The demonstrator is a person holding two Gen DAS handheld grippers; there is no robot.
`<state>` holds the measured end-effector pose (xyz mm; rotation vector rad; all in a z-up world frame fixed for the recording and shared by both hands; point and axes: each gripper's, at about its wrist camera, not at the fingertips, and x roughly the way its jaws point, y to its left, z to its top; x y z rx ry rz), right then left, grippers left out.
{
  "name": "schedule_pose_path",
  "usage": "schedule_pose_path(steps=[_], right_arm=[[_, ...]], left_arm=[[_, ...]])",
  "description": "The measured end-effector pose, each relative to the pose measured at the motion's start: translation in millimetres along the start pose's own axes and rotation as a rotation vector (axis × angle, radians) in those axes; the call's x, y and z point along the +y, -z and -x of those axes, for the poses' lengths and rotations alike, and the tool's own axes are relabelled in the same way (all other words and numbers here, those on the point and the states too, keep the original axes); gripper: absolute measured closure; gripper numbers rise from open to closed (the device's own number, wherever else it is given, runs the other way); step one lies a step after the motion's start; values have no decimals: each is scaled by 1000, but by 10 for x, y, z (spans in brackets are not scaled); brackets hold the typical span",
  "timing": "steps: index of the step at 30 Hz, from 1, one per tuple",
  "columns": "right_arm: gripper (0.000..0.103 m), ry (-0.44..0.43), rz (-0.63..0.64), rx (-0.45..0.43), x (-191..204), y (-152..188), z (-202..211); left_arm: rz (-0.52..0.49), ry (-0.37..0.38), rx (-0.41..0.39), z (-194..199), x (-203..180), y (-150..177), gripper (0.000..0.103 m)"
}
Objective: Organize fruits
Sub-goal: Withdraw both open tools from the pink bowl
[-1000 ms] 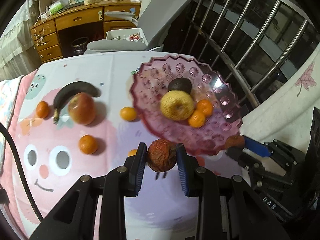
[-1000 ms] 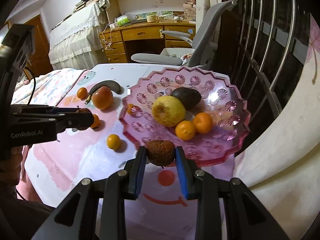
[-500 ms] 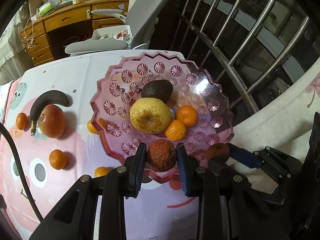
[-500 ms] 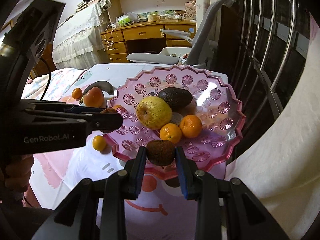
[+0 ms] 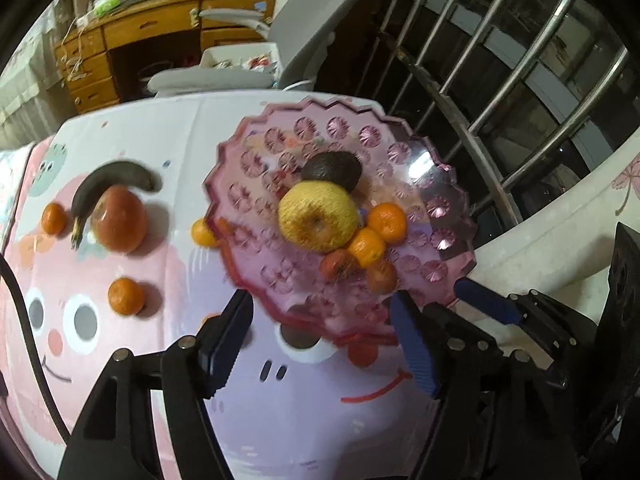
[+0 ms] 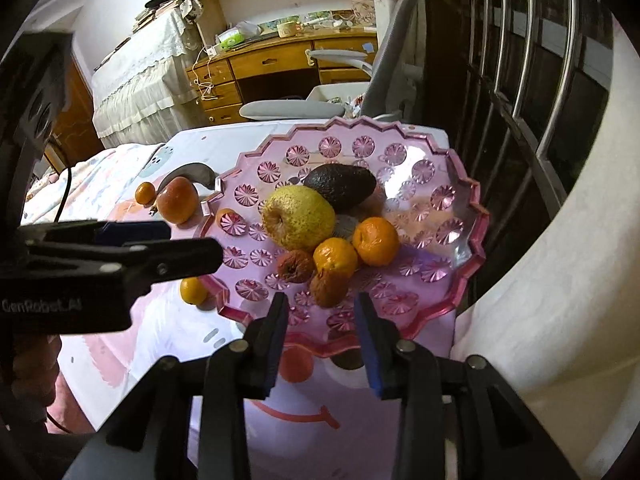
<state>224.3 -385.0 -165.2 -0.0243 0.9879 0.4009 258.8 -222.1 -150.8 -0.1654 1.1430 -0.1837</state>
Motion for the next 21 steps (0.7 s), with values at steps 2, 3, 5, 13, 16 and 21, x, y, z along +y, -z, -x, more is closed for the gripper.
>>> schedule_pose_path(steps=[2,3,5,13,16,21], right_arm=[[64,-16,-21,25,6,20,-19],[64,-27,-31,39,8,34,-29],[64,-44,-62,73,11,73,-54],[64,-60,-186,125,133,206,-16],[64,-61,-247,136,243,265,2],[64,-47,-344,159,450,353,-18]], left_arm=[[25,-3,17,19,87,78,31],[34,-6,23,30,121,114,31],[49,-18,34,70,212,204,27],[82,-43,54,350,652,499,20],[86,-50,55,487,856,584,20],[86,-60,70,693,1253,698,17]])
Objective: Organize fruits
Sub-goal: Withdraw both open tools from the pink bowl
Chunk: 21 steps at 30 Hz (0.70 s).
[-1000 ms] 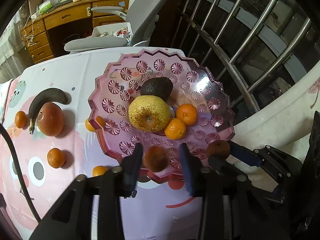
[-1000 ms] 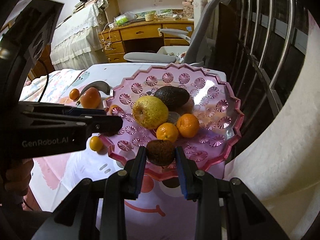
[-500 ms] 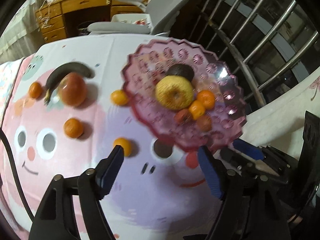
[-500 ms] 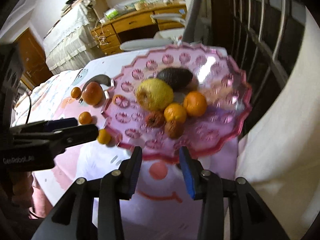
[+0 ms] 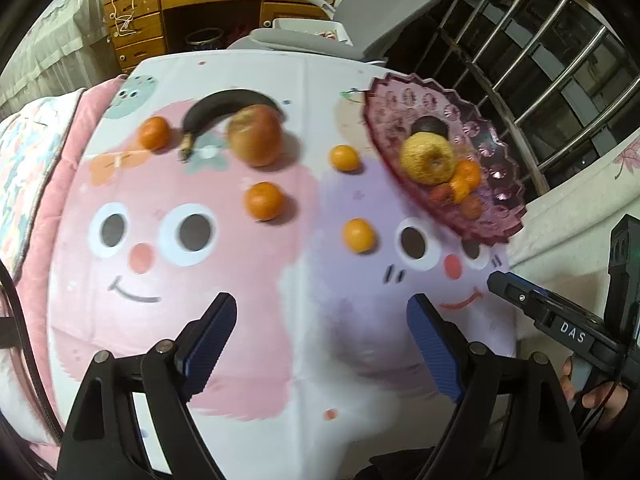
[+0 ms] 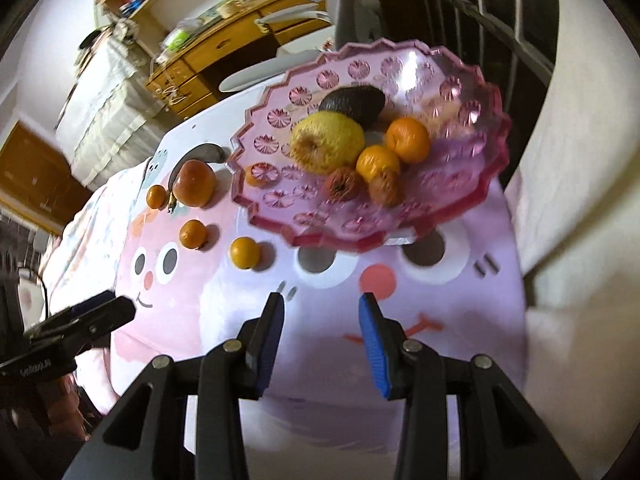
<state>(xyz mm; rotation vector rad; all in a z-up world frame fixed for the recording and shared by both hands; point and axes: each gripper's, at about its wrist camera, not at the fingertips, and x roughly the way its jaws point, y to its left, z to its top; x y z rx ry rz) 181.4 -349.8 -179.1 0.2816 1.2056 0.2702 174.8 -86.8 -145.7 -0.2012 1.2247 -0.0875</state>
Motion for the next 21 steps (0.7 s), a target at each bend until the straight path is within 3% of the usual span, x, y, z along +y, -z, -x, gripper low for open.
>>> schedule_pose_path(steps=[13,21], right_arm=[[61,59,-242,13,646,616,-241],[56,83,-328,62,958,905,-428]], left_arm=[[-154,0,82,182,987,176,11],[-217,-4,135,162,1293,214,11]])
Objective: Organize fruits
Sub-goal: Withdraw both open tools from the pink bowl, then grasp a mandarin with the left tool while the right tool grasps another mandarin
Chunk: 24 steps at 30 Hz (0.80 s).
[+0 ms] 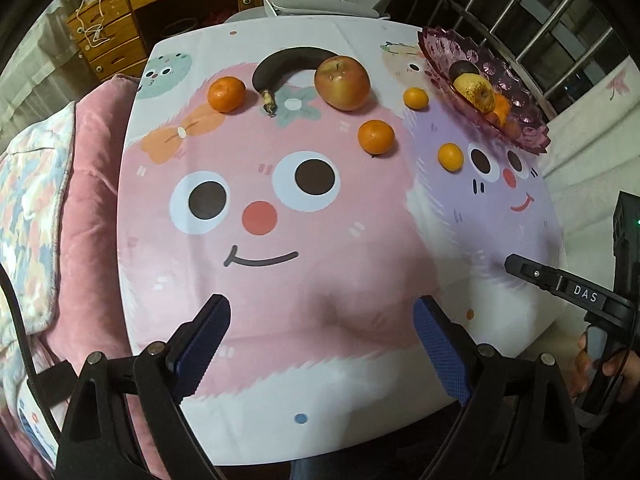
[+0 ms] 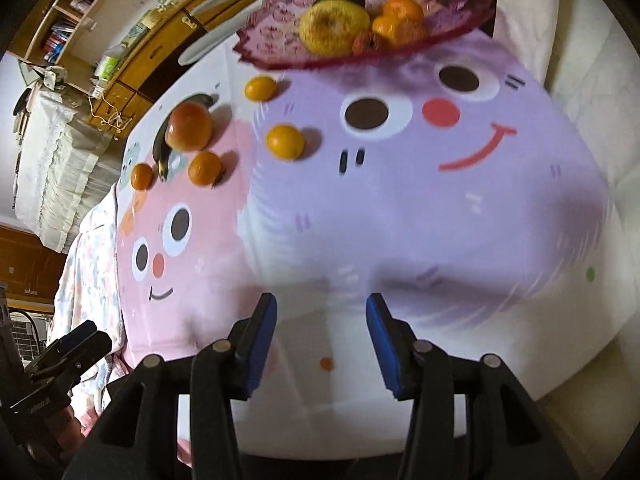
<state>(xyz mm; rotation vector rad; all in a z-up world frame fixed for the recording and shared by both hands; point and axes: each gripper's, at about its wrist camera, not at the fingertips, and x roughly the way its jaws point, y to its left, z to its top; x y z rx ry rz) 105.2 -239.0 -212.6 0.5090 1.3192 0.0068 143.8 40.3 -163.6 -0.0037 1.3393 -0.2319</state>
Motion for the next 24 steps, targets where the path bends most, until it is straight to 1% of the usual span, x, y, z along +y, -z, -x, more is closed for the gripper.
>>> schedule_pose_path(steps=[3,6,10,11,13,17,21,24], right_arm=[[56,22,11,9,89,21,-12],[55,21,26,7,187,-10,-26],[55,23,50,7,284,-36,-76],[55,25,59,12,321,-42,-107],[55,30,79,22,370,-65,-158],[54,35,142,33,523,-137,-291],[54,38,215,33,747,-299,-443],[51,27,271,30,928,-412,-532]], left_arm=[[-11,-2,2,-6,62,-38,11],[-11,-18,4,-36,129,-120,11],[-28,-69,20,-140,251,-305,10],[-31,-92,26,-180,302,-381,10],[-30,-109,33,-236,387,-506,10],[-33,-138,37,-334,545,-767,10],[-28,-157,54,-465,697,-1083,9],[-30,-165,57,-571,816,-1354,5]])
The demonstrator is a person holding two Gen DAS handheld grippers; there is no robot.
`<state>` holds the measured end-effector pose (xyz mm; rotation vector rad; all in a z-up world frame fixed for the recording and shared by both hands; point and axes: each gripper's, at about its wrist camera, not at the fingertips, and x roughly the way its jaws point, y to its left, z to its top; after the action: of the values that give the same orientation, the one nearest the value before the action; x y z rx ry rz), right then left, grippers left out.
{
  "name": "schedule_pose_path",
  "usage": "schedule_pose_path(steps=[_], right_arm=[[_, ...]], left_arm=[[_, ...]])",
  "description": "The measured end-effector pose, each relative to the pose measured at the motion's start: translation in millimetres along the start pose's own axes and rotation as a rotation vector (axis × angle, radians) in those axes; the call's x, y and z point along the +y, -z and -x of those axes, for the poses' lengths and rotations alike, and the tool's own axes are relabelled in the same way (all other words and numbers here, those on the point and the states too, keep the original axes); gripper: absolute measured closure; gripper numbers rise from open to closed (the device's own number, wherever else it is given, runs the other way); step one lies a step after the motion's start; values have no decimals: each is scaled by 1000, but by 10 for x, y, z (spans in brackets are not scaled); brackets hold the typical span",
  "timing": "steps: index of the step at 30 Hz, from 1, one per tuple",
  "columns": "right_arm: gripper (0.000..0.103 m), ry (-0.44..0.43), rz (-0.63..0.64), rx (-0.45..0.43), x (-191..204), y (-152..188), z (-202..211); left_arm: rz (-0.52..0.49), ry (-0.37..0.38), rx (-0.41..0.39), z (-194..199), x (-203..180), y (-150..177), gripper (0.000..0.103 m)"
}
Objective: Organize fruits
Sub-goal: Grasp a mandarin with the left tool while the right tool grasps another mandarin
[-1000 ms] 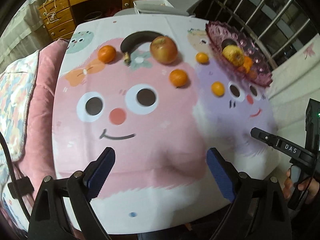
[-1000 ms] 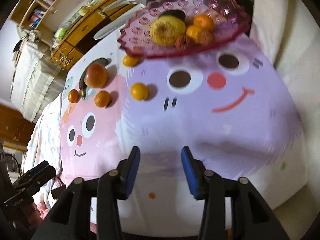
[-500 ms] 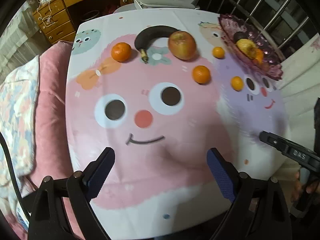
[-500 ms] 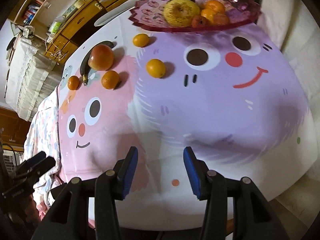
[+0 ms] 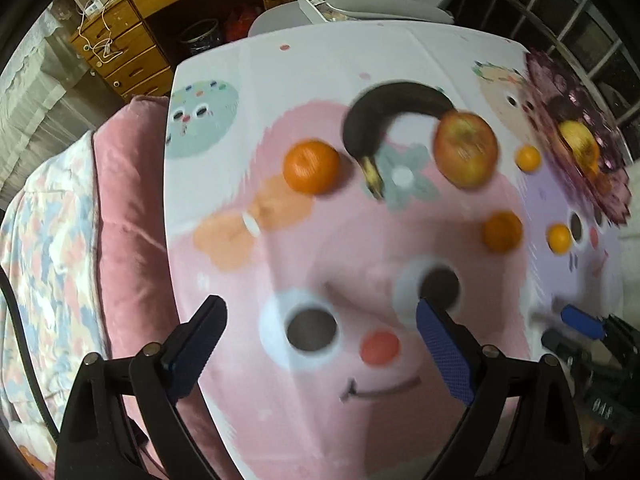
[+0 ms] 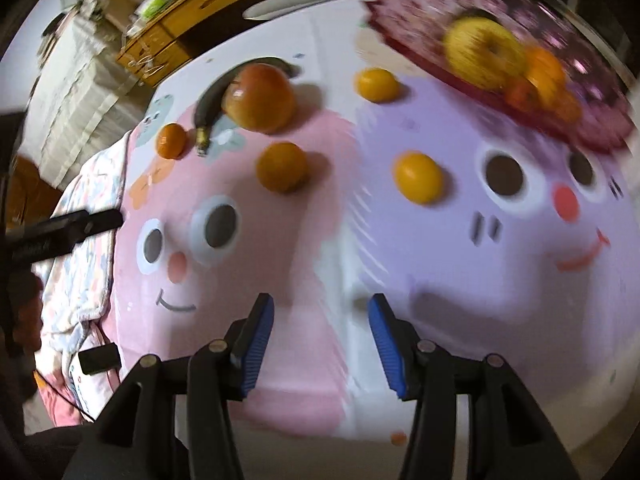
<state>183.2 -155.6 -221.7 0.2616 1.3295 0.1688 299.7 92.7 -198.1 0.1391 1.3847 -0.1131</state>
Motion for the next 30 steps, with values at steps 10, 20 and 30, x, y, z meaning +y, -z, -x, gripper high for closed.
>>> schedule_pose_path(steps=[10,20,30], right_arm=[[46,84,223,-49,421,-406,-234],[46,148,230,-109,419,-582,-403],[55,136,236,-112,443,-625,-519]], left_arm=[[22,-3,1,-368,207,-684,5],[55,17,22,-671,265,-902,5],[68,43,24,-807,319,-943,32]])
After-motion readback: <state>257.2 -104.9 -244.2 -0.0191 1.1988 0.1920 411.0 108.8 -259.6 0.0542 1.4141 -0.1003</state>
